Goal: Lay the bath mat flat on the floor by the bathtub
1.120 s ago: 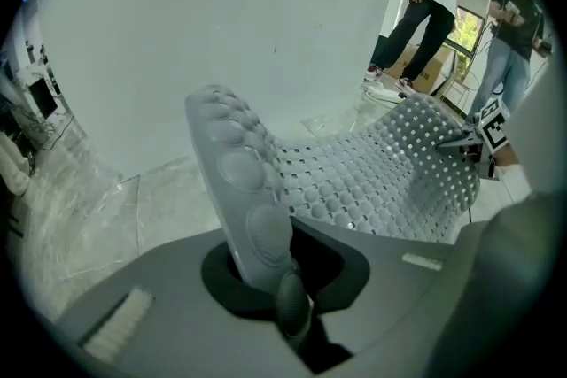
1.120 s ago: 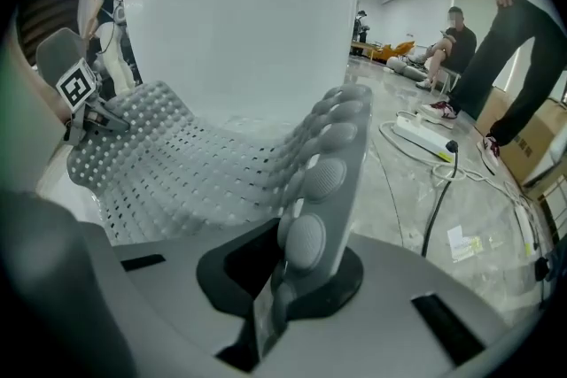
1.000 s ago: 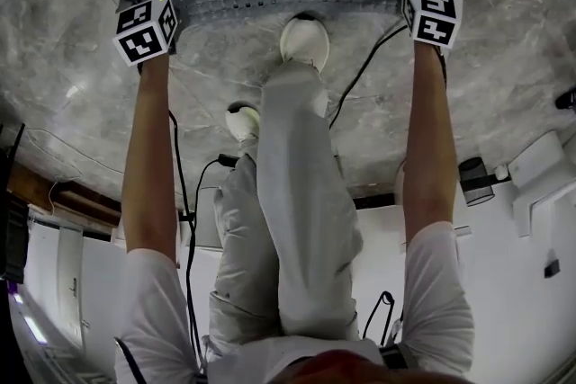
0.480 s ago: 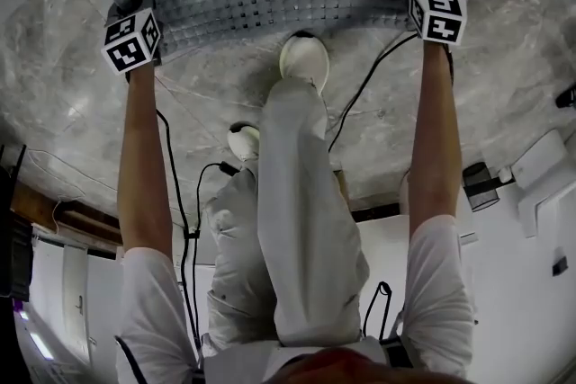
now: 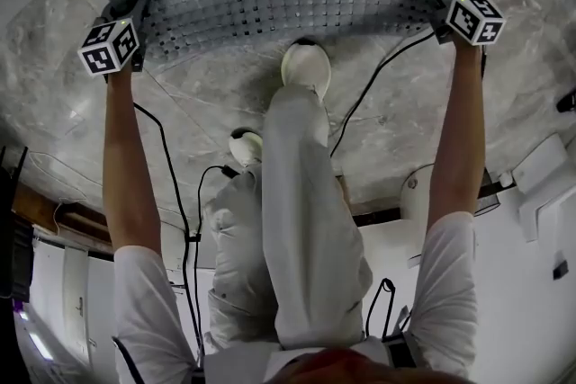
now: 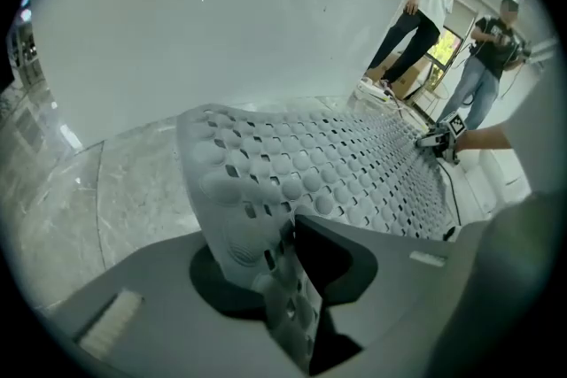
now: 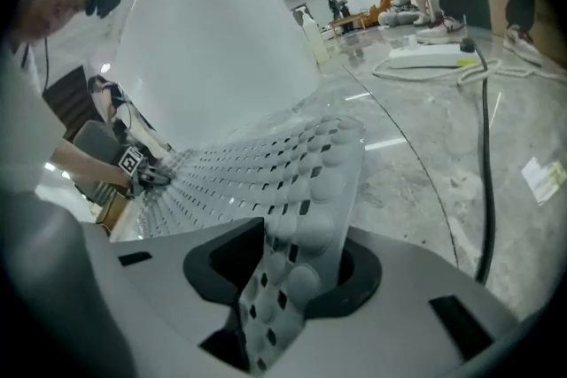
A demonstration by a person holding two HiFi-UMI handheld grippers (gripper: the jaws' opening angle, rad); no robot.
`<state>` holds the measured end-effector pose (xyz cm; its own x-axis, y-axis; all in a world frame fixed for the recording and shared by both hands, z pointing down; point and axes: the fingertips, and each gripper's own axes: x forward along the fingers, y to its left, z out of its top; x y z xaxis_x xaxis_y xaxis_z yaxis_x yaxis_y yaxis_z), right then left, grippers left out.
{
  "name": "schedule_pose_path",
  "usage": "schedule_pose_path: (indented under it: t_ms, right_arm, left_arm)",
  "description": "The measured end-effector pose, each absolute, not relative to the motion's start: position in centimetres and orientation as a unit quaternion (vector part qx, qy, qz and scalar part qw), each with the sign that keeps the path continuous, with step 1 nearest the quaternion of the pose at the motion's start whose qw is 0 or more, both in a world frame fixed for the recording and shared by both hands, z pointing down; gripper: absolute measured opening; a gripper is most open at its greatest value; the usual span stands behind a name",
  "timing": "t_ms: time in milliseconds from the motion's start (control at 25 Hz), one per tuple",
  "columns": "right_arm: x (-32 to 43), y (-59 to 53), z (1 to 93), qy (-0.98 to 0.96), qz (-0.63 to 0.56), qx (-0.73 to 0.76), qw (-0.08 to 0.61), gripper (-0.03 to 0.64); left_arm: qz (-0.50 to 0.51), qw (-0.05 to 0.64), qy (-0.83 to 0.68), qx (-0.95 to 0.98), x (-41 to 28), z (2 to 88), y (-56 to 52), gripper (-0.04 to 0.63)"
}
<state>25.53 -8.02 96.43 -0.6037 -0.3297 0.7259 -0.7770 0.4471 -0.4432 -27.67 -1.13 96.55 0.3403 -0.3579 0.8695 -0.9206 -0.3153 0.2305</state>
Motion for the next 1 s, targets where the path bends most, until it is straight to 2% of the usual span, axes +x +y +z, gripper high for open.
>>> schedule_pose_path:
  t_ms: [240, 520, 640, 800, 1000]
  right_arm:
    - [26.9, -7.2, 96.4, -0.804, 0.432, 0.295, 0.284, 0.126]
    - [28.2, -7.1, 96.4, -0.798, 0.448, 0.269, 0.3, 0.153]
    - [30.7, -7.3, 96.7, -0.779, 0.447, 0.305, 0.316, 0.144]
    - [34.4, -7.7, 95.8, -0.75, 0.415, 0.389, 0.337, 0.137]
    - [32.2, -4.7, 91.0, -0.744, 0.345, 0.438, 0.368, 0.12]
  left_arm:
    - [0.346, 0.421, -0.391, 0.742, -27.7, 96.3, -1.1, 0.094]
    - [0.354, 0.41, -0.364, 0.758, -28.0, 95.8, -1.3, 0.118]
    - [0.357, 0.402, -0.361, 0.762, -28.7, 95.2, -1.1, 0.128]
    - [0.378, 0.388, -0.368, 0.756, -29.6, 94.2, -0.7, 0.174]
    - [0.431, 0.346, -0.439, 0.708, -33.4, 90.5, 1.5, 0.198]
